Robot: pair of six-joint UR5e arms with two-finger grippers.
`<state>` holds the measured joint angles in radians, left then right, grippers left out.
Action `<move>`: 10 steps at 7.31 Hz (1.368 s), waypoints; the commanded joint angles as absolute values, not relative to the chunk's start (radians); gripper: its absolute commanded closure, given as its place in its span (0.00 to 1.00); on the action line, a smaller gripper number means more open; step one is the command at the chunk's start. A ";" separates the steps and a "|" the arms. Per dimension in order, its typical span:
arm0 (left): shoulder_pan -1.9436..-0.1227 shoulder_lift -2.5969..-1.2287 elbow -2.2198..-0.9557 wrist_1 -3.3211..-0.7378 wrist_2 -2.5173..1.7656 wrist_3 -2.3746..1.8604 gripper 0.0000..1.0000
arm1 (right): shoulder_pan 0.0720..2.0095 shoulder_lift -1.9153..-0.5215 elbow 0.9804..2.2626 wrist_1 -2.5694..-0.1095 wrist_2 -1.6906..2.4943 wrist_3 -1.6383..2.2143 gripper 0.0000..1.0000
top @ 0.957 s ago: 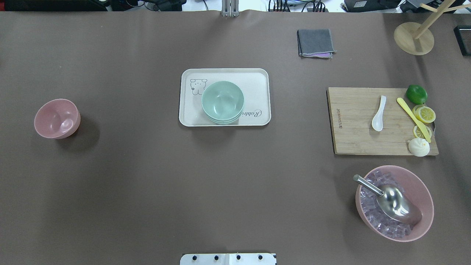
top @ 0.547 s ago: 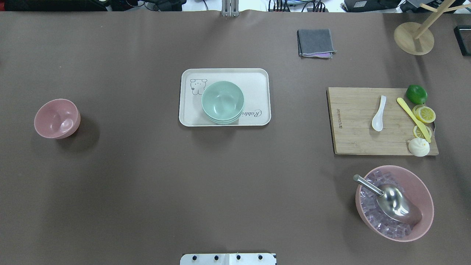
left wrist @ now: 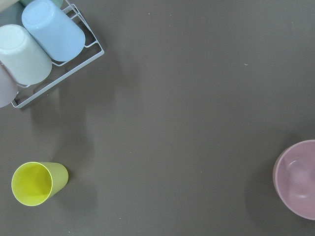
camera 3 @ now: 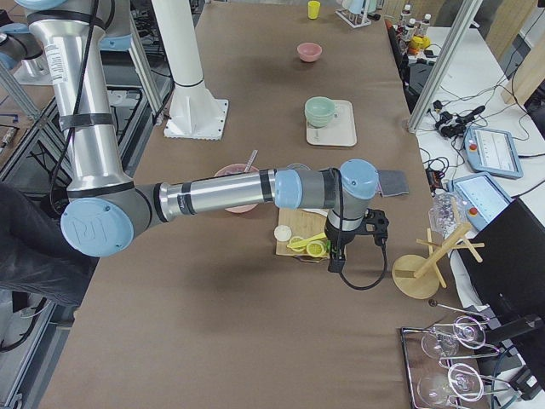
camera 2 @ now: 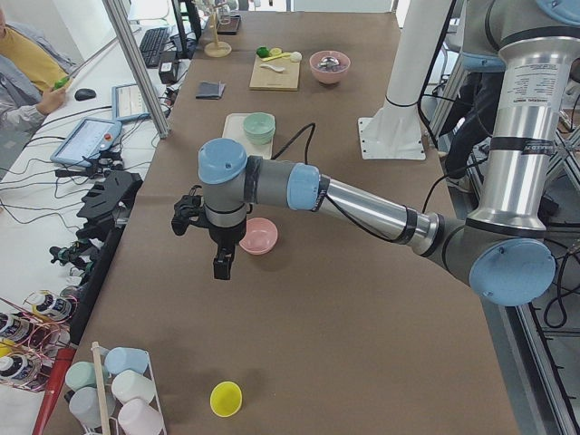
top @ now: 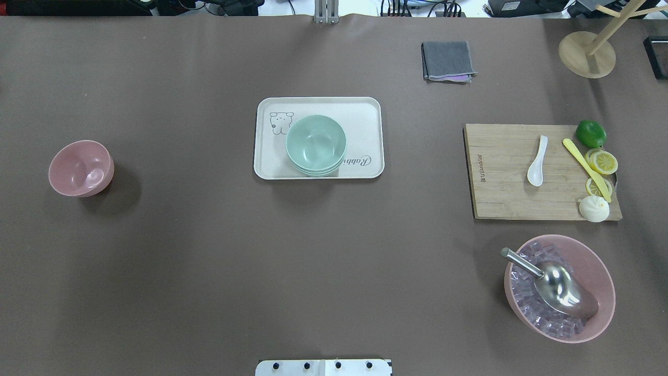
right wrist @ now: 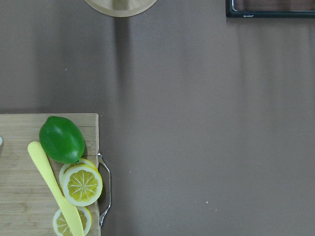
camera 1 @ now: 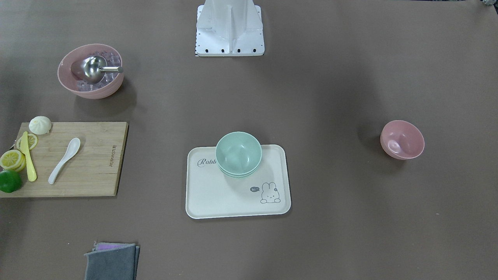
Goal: Stack pink bowl on green and place spoon
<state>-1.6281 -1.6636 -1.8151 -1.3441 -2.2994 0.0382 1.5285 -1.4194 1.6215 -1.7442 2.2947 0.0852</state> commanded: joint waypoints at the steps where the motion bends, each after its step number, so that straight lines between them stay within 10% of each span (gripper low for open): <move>1: -1.626 -1.661 -1.813 -1.350 -2.296 0.037 0.01 | 1.528 -1.420 1.621 -1.744 2.310 0.086 0.00; 10: -1.554 -1.640 -1.818 -1.436 -2.301 -0.060 0.01 | 1.502 -1.454 1.623 -1.618 2.342 0.092 0.00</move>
<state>-1.5685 -1.6411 -1.8130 -1.4351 -2.3005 -0.0323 1.5049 -1.4517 1.6231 -1.6242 2.3282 0.0906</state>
